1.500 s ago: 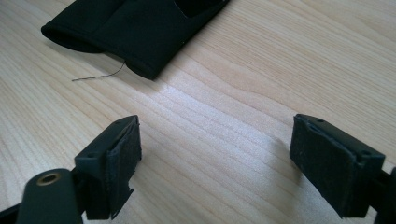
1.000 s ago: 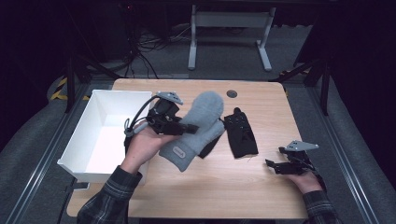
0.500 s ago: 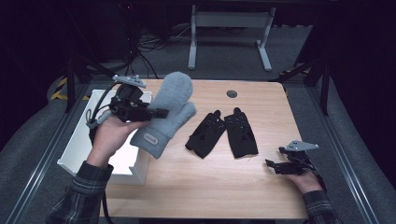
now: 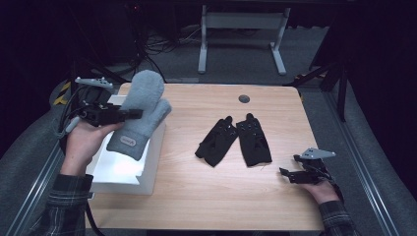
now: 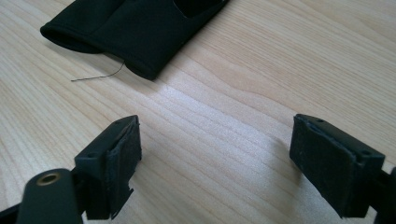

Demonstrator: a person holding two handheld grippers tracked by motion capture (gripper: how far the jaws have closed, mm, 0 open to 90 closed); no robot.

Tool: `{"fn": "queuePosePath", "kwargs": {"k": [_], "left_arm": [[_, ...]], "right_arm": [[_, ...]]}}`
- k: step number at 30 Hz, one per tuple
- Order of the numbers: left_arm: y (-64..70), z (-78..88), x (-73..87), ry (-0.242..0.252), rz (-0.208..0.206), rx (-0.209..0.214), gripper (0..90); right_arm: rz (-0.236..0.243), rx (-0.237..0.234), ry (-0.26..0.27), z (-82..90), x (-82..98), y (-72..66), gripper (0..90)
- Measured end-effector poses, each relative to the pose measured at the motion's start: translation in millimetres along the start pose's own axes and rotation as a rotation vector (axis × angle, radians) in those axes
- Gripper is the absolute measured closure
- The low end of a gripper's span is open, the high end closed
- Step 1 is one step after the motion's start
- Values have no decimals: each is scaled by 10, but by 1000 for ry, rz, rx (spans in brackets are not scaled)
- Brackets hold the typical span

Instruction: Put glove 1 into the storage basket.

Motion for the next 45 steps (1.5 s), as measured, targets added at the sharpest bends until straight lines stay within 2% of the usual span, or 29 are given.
{"fn": "queuePosePath", "kwargs": {"k": [3, 4, 8, 12, 13, 17, 19, 21, 23, 26, 28, 29, 31, 32, 35, 38, 41, 45], "left_arm": [[-79, 3, 65, -2, 21, -17, 757], [-156, 8, 131, -6, 41, -28, 757], [-257, -4, 252, -20, 70, -42, 756], [-345, -55, 395, -40, 103, -57, 756], [-365, -72, 437, -46, 122, -58, 756], [-428, -123, 529, -70, 140, -86, 756], [-489, -192, 628, -90, 165, -88, 756], [-509, -222, 662, -97, 172, -94, 755], [-568, -337, 764, -132, 196, -99, 755], [-613, -419, 828, -155, 211, -102, 755], [-673, -543, 898, -201, 215, -132, 754], [-673, -543, 898, -201, 215, -132, 753], [-725, -636, 938, -203, 242, -117, 753], [-755, -674, 960, -219, 249, -118, 752], [-834, -785, 1015, -237, 260, -159, 745], [-922, -855, 1072, -254, 278, -169, 726], [-1032, -900, 1139, -257, 303, -199, 693], [-1095, -873, 1158, -254, 313, -232, 576]], "right_arm": [[-1, 0, 0, 0, 0, 0, 171], [0, 3, -1, 1, 0, 1, 171], [0, 3, -1, 1, 0, 2, 171], [0, 3, -1, 1, 0, 2, 171], [0, 3, -1, 1, 0, 2, 171], [0, 3, -1, 1, 0, 2, 171], [0, 3, -1, 1, -1, 2, 171], [-1, 1, 0, 0, -1, 2, 171], [-1, 4, -1, 0, -1, 2, 171], [-1, 4, -1, 0, -1, 2, 171], [-1, 2, 0, -1, -1, 2, 171], [-1, 2, 0, -1, -1, 2, 171], [-1, 2, 0, -2, -1, 2, 171], [-1, 4, -1, 0, -1, 2, 171], [-1, 2, 0, -1, -1, 2, 171], [-1, 1, -1, -1, -1, 2, 171], [-1, 2, 0, -2, -2, 2, 171], [-1, 4, -1, -1, -1, 2, 171]]}}
Point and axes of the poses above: each handheld gripper's, and its own axes: z roughly backward along the jaws, x roughly out of its underside, y roughly to its right, the point moved 4 cm from there along -z, roughly forward along the jaws, and after that the axes turned 1 degree about -x, right-handed, at the moved point
